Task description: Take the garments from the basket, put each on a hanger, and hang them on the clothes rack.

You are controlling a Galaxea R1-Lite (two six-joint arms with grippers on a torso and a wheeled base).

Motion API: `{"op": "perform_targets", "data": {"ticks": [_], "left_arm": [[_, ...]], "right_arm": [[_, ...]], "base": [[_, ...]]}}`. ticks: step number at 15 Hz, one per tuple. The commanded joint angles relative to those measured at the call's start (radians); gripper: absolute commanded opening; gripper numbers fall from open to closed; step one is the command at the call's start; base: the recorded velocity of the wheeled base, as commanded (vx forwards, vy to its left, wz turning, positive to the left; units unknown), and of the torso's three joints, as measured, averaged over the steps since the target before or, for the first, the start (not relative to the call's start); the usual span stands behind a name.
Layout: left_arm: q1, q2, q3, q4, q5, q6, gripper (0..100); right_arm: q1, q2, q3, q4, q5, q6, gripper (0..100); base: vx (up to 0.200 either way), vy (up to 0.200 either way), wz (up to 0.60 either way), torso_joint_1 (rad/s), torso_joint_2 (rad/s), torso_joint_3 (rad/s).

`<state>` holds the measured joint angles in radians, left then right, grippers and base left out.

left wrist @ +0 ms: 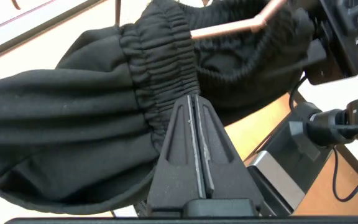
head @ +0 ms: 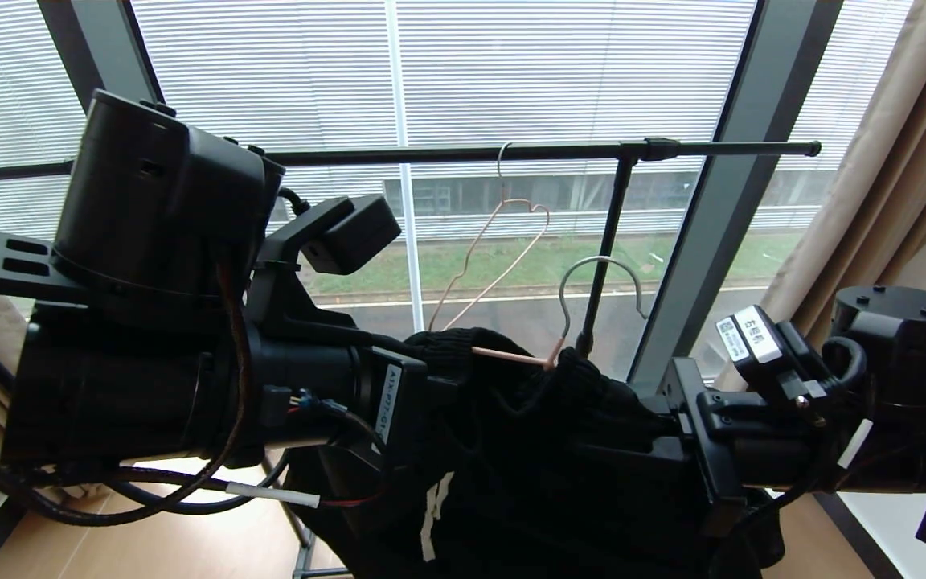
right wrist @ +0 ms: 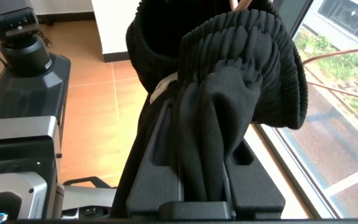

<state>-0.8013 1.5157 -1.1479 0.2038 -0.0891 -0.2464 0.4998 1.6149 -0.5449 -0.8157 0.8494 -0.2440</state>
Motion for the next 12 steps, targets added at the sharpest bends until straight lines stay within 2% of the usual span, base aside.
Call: {"op": "perform_targets", "data": {"ticks": [1,5,6,12], "left_arm": [[0.001,0.006,-0.003,0.000,0.000,-0.001,0],[-0.001,0.015,-0.001,-0.001,0.002,-0.001,0],[-0.001,0.015,-0.001,-0.001,0.002,-0.001,100],[-0.004,0.023,-0.003,-0.009,0.009,-0.001,100]], "right_arm": [[0.002,-0.016,0.022,-0.013,0.014,-0.001,0],[0.016,-0.043,0.039,-0.017,0.016,-0.001,0],[0.017,-0.043,0.040,-0.019,0.016,-0.001,0],[0.037,-0.059,0.049,-0.019,0.022,-0.001,0]], "base": [[0.000,0.000,0.00,0.000,0.00,0.000],[0.000,0.000,0.00,0.000,0.00,0.000],[0.000,0.000,0.00,0.000,0.00,0.000],[0.000,0.000,0.00,0.000,0.00,0.000]]}}
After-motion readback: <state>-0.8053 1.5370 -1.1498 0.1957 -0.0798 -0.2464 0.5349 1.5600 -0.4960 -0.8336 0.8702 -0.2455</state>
